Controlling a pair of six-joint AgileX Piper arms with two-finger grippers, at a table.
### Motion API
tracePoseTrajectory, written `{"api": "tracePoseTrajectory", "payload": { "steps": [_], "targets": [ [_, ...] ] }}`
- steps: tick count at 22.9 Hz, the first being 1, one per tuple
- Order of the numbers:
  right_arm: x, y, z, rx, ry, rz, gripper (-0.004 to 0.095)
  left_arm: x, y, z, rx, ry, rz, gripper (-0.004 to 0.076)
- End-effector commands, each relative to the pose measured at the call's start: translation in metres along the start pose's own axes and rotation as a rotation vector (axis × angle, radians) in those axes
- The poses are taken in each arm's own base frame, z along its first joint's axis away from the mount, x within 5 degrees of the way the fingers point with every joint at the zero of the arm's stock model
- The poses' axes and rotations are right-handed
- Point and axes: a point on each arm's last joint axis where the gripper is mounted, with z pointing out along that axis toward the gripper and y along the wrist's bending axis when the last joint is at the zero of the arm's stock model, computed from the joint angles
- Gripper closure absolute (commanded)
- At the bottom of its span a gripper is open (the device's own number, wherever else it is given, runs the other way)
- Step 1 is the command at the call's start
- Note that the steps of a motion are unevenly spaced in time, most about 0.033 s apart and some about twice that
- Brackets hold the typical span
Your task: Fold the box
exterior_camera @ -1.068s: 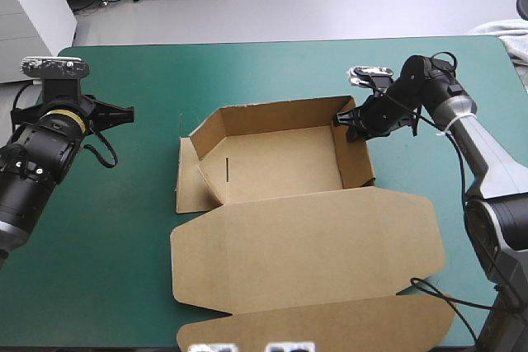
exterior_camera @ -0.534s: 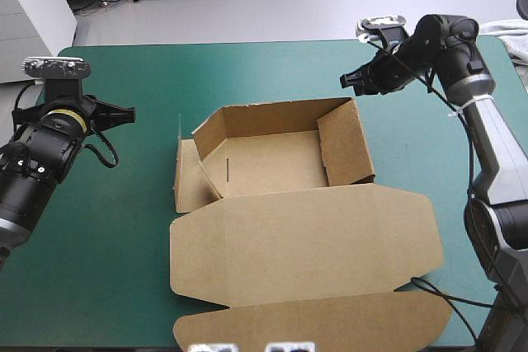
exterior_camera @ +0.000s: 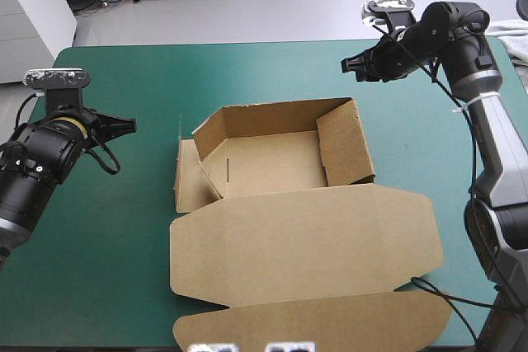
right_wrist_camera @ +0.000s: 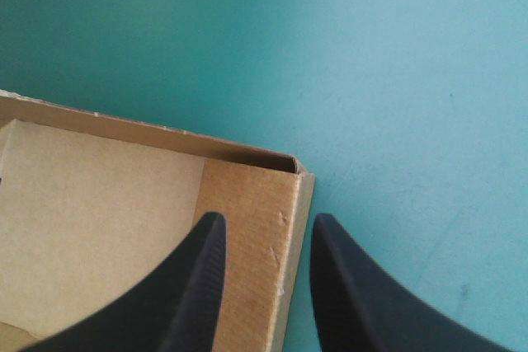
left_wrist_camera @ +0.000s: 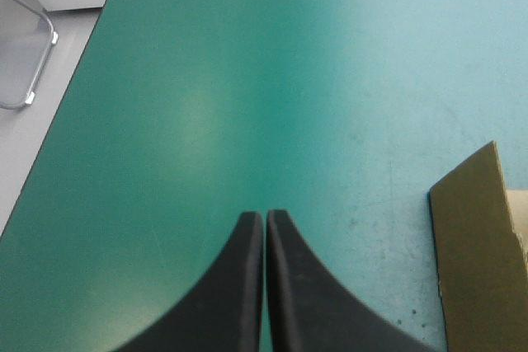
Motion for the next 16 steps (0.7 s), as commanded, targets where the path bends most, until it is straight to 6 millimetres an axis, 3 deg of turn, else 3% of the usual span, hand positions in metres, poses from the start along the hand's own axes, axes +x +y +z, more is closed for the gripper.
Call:
{"api": "tracePoseTrajectory", "payload": {
  "steps": [1, 6, 16],
  "targets": [
    [0.01, 0.003, -0.013, -0.011, 0.016, 0.0, 0.058, -0.008, 0.004, -0.011, 0.001, -0.057, -0.012, 0.0729],
    [0.036, -0.003, 0.023, -0.042, 0.164, -0.035, 0.058, -0.008, 0.001, -0.011, 0.033, -0.054, -0.027, 0.073],
    [0.058, -0.008, 0.058, -0.079, 0.29, -0.005, 0.0584, -0.007, -0.002, -0.009, 0.054, -0.039, -0.047, 0.073]
  ]
}}
